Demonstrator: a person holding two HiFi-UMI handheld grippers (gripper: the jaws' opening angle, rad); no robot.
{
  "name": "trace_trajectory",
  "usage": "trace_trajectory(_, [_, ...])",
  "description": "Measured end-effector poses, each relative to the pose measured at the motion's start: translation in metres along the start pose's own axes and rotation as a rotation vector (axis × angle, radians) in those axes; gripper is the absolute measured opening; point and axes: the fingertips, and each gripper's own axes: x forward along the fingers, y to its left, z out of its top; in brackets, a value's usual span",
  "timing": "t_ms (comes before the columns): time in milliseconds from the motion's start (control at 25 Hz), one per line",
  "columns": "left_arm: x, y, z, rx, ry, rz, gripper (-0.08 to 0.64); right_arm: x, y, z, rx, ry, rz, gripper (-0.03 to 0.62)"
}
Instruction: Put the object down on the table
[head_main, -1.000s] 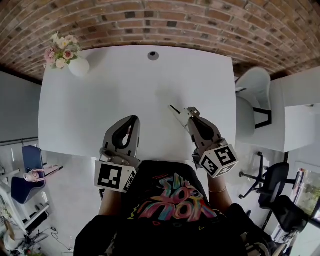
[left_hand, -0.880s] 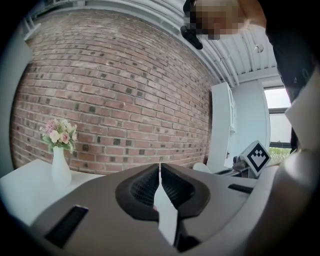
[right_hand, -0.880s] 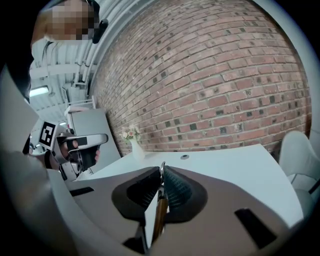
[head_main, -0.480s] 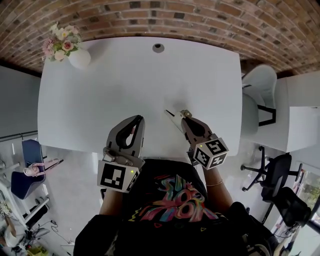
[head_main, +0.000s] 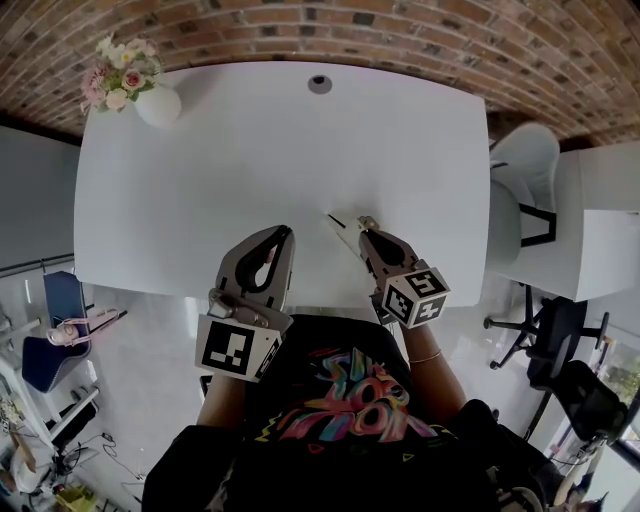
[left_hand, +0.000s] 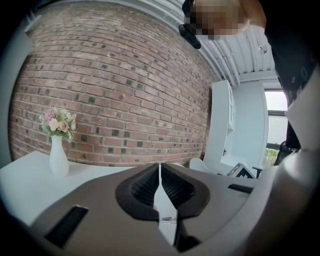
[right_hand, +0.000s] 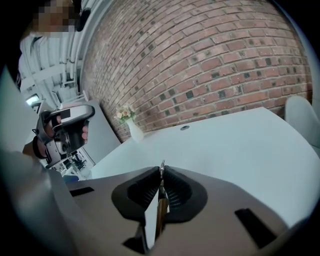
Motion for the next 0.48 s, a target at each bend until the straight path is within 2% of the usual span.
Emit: trace_trajectory(480, [-0.012, -0.002, -0.007, -0.003, 0.001, 0.0, 0.032, 0.012, -0.005, -0.038, 0.05, 0.076, -0.01, 0.043])
